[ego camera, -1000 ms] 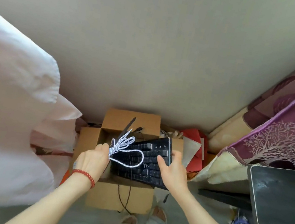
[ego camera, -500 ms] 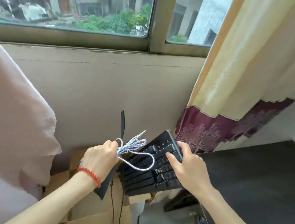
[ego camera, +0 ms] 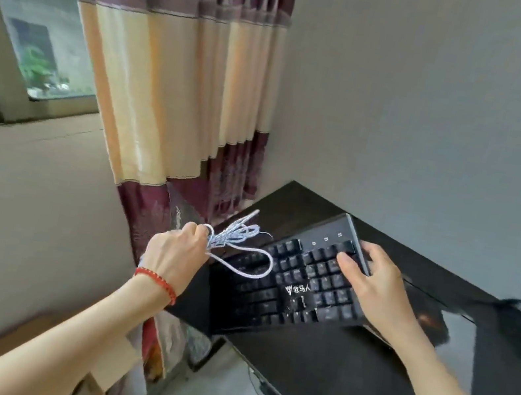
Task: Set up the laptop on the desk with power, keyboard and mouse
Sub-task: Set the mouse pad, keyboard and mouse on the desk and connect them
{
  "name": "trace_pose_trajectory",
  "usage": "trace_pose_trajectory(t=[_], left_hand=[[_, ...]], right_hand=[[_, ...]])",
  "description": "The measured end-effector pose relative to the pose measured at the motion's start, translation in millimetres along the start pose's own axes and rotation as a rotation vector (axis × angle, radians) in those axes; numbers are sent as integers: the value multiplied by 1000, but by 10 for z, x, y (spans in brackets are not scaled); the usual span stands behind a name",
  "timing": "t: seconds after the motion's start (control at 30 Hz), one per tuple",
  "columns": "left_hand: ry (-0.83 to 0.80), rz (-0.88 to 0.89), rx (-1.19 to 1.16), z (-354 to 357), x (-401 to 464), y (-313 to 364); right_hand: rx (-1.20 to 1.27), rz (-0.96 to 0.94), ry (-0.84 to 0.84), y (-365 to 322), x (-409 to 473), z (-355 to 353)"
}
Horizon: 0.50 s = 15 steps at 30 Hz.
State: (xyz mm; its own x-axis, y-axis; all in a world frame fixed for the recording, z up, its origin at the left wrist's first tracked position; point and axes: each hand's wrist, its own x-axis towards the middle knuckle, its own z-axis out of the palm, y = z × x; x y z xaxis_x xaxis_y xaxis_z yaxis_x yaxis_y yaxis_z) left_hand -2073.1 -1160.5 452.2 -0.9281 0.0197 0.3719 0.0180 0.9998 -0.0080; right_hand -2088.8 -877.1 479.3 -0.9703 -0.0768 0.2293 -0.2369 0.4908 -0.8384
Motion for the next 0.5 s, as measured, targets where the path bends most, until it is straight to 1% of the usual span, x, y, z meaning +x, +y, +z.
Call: trace_pose_trajectory(t=[0.07,0.13,0.17,0.27,0.43,0.5], left_hand=[[7,70,-8,45,55,485],[-23,159,-13,52,78,967],[-20,208,6,78,89,1217],[-12,276,72,181,81,1829],[-14,387,60,352,69,2566],[-62,431,58,458,70,2820]], right_hand=[[27,44,87,262,-190,-454],[44,99,140,505,-360,-840],[58,122,168,628,-456,-1032],[90,166,243,938,-708,-1468],[194,365,364,1578,-1082,-1866],[234,443,422,1867,-1231,-1931]])
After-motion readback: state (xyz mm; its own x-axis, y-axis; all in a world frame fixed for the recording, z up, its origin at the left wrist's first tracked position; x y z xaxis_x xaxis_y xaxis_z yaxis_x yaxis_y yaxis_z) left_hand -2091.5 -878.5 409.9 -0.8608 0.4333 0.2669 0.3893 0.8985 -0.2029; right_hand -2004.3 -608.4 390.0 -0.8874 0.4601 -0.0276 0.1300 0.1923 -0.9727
